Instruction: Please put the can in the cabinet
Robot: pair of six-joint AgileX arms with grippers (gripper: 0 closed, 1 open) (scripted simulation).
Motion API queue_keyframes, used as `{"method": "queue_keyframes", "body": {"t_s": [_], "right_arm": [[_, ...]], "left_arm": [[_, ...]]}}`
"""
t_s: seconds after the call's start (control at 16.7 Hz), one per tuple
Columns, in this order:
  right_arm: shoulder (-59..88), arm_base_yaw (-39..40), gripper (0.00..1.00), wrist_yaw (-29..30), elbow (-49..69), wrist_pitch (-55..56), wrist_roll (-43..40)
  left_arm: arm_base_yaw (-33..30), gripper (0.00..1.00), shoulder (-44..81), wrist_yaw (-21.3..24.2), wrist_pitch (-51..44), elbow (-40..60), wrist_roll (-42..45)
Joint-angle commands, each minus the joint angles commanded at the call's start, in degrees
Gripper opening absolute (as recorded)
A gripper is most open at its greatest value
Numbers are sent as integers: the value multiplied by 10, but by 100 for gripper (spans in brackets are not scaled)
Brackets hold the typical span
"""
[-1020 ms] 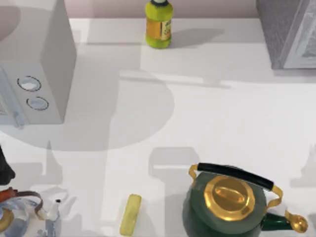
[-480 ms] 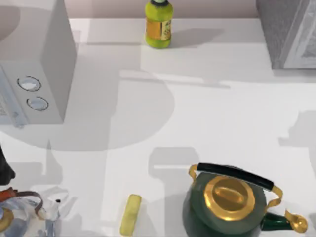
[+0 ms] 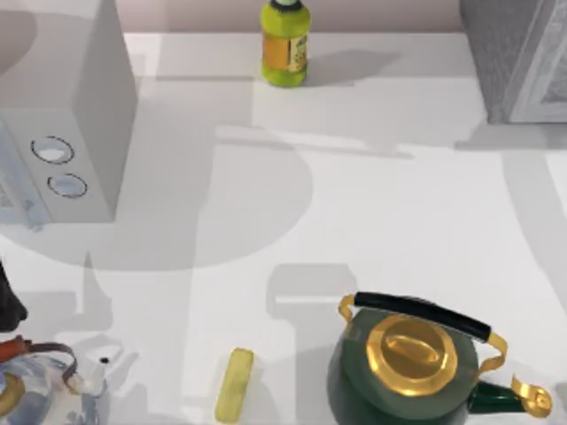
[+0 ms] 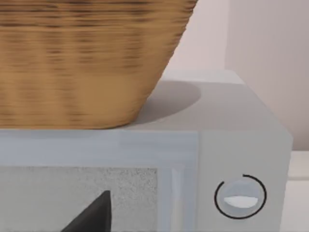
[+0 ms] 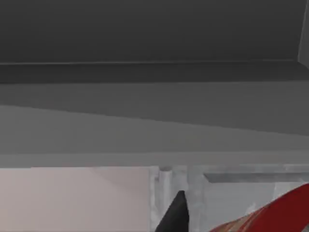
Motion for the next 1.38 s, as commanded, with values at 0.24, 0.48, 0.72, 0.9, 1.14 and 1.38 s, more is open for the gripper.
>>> {"method": "queue_keyframes", "body": {"t_s": [0.24, 0.48, 0.72, 0.9, 1.14, 1.38], "right_arm": [[103, 18, 0, 12, 137, -32, -1], [141, 25, 0, 16, 179, -43, -2], [140, 23, 0, 15, 176, -42, -1], [158, 20, 0, 13, 197, -54, -2], [253, 10, 0, 5, 306, -91, -1], [381, 0, 0, -5, 501, -122, -1]], "left_arm": [[0, 100, 0, 0, 0, 0, 0], [0, 100, 0, 0, 0, 0, 0], [0, 100, 0, 0, 0, 0, 0], [0, 100, 0, 0, 0, 0, 0], [0, 100, 0, 0, 0, 0, 0], [0, 100, 0, 0, 0, 0, 0]]}}
